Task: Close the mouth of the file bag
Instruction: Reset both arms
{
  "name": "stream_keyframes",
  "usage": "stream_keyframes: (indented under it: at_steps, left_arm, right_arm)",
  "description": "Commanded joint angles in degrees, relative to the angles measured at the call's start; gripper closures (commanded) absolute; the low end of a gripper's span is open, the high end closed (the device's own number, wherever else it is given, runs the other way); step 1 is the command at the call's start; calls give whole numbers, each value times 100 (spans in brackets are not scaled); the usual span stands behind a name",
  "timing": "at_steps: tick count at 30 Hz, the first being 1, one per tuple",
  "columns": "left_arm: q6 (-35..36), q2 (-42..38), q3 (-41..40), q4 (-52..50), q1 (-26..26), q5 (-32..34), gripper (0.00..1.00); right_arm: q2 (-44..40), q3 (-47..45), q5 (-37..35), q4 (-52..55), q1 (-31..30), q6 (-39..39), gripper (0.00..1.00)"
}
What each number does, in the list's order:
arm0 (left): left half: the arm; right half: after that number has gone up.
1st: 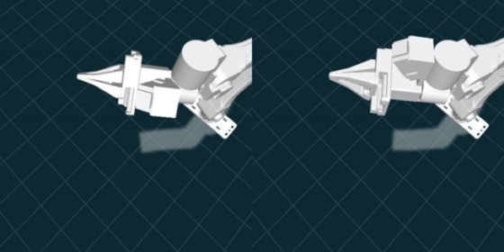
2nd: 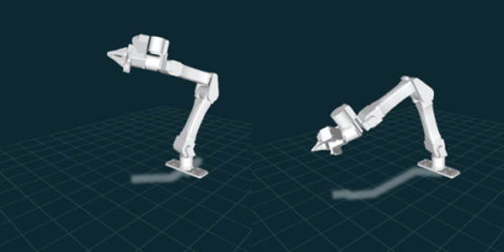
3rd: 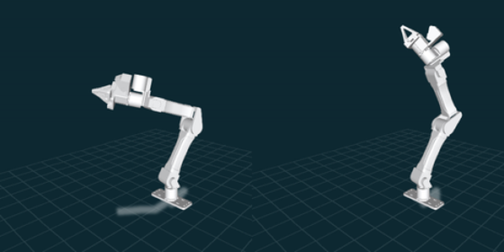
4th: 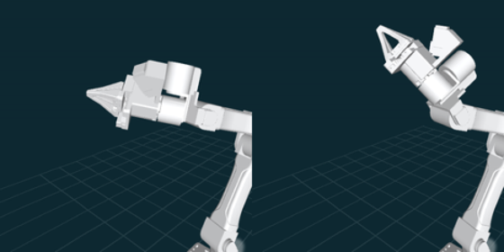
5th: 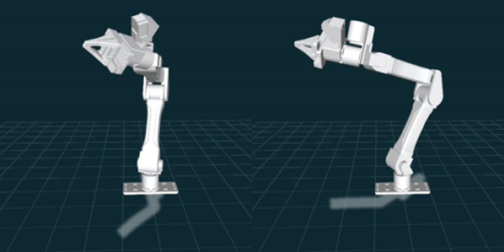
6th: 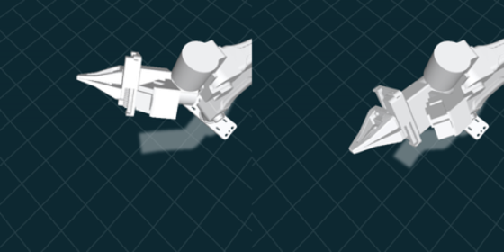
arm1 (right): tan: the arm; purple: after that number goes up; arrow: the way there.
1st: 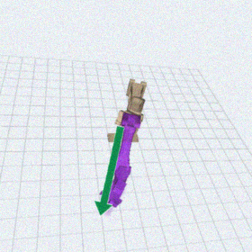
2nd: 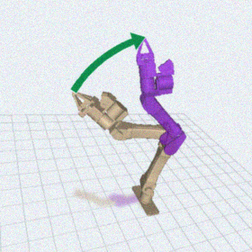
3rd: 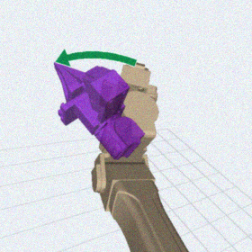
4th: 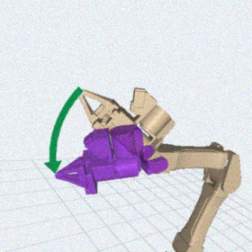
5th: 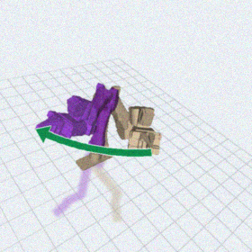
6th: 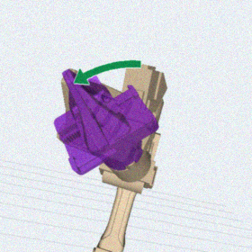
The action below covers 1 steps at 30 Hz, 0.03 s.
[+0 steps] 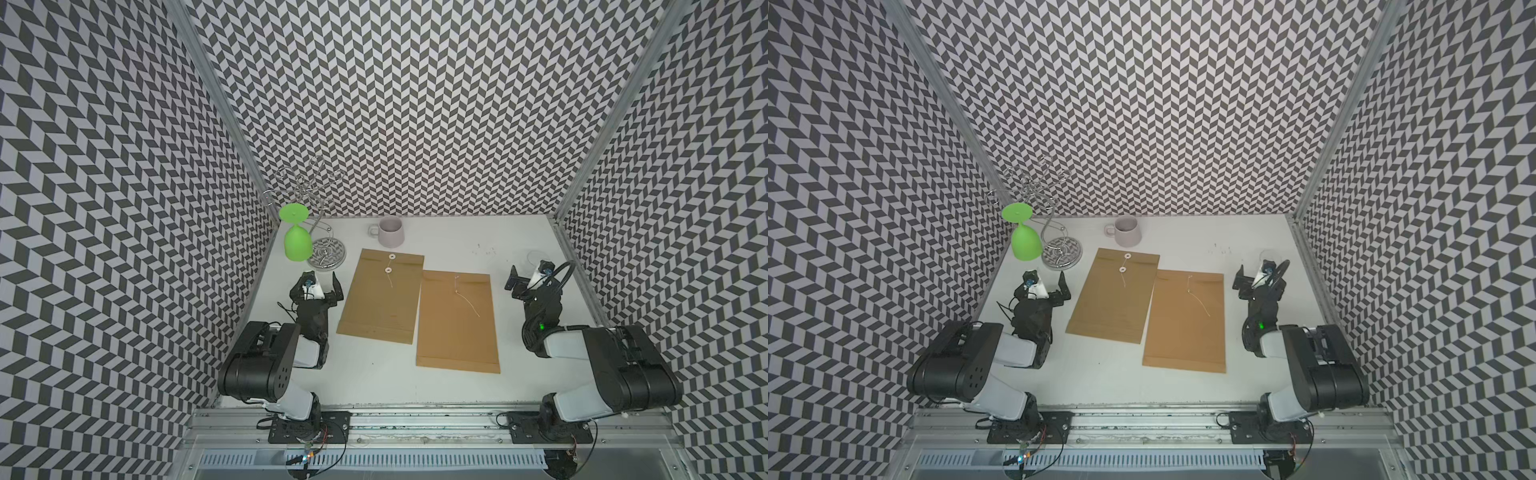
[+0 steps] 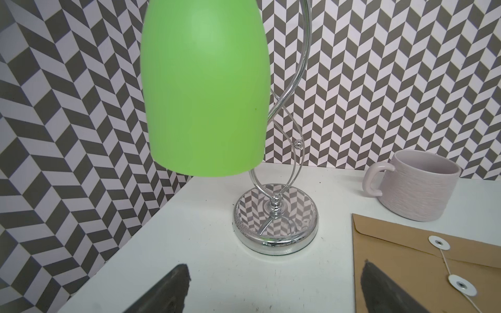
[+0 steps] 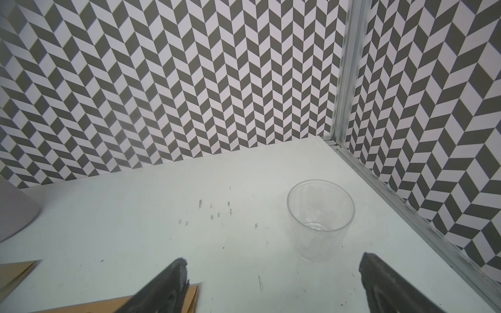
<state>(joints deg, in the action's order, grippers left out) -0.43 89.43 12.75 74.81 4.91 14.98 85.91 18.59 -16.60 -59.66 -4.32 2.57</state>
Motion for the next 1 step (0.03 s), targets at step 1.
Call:
stream_keyframes:
  at_steps: [1]
  left_arm:
    - [37, -34, 7, 69, -4, 69, 0]
  right_arm:
    - [0, -4, 48, -292, 19, -11, 1]
